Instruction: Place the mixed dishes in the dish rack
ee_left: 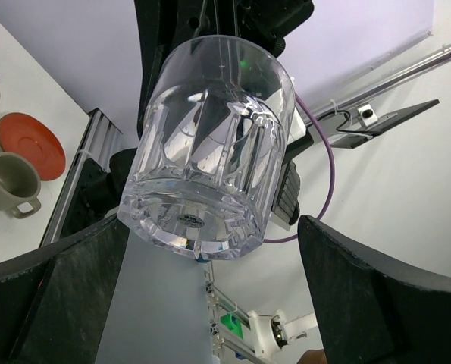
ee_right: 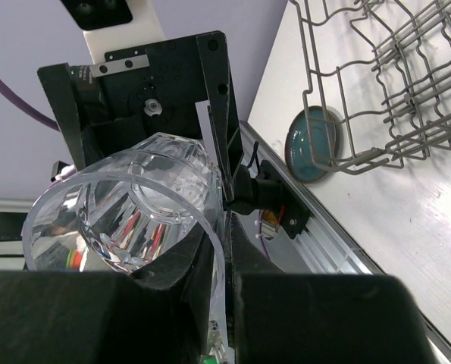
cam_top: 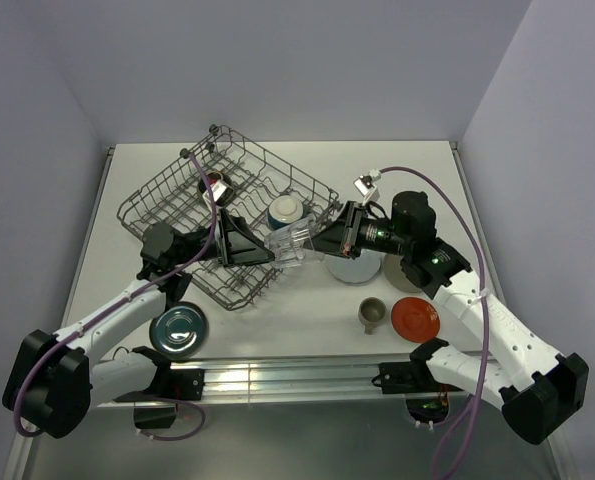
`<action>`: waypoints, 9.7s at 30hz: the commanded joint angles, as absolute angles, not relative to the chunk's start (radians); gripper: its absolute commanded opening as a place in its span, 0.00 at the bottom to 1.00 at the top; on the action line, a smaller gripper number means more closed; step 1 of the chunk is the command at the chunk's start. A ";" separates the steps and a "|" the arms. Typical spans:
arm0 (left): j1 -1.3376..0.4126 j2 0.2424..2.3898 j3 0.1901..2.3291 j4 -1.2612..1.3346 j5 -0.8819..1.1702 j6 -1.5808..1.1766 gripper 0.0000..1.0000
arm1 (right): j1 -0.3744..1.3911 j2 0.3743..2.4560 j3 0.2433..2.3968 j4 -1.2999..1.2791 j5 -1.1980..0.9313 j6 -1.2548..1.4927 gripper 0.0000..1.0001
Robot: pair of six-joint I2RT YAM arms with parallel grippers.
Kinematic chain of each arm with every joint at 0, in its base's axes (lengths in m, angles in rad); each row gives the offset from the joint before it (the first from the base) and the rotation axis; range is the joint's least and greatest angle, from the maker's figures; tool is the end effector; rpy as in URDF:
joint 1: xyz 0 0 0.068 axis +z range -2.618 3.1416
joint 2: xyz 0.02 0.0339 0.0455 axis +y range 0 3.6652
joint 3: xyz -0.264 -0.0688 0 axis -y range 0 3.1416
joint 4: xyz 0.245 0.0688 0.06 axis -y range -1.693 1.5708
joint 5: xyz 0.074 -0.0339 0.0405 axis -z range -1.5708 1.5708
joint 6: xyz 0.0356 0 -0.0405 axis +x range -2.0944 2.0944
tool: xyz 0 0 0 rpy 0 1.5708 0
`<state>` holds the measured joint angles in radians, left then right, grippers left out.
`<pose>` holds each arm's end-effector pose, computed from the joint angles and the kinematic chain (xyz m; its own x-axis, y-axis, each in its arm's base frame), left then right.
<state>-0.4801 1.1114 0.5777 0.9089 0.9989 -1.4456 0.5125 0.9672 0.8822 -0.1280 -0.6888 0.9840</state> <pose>0.1912 -0.1333 0.3113 -0.8959 -0.1389 -0.4219 0.4404 -0.1531 -0.8847 0.1794 0.1269 0.3484 -0.8681 0.2492 -0.4293 -0.3560 0.2902 0.8883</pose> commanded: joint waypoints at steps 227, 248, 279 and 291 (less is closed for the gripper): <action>-0.741 1.170 1.063 -0.405 -0.142 -0.766 0.00 | 0.741 0.390 0.839 -0.623 0.090 0.859 1.00; -0.661 1.626 1.181 -0.469 -0.334 -0.670 0.00 | 0.741 0.365 0.819 -0.716 0.123 0.833 1.00; -0.640 1.453 1.123 -0.528 -0.285 -0.719 0.99 | 0.417 0.869 0.508 -0.431 -0.067 0.922 0.96; -0.640 0.931 1.055 -0.595 -0.236 -0.738 0.99 | 0.305 1.009 0.347 -0.114 -0.244 1.020 0.83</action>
<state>-0.6411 1.0012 1.0557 -0.5522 -0.2550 -0.7265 0.3126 1.0058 0.3729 -0.2558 -0.2054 0.9764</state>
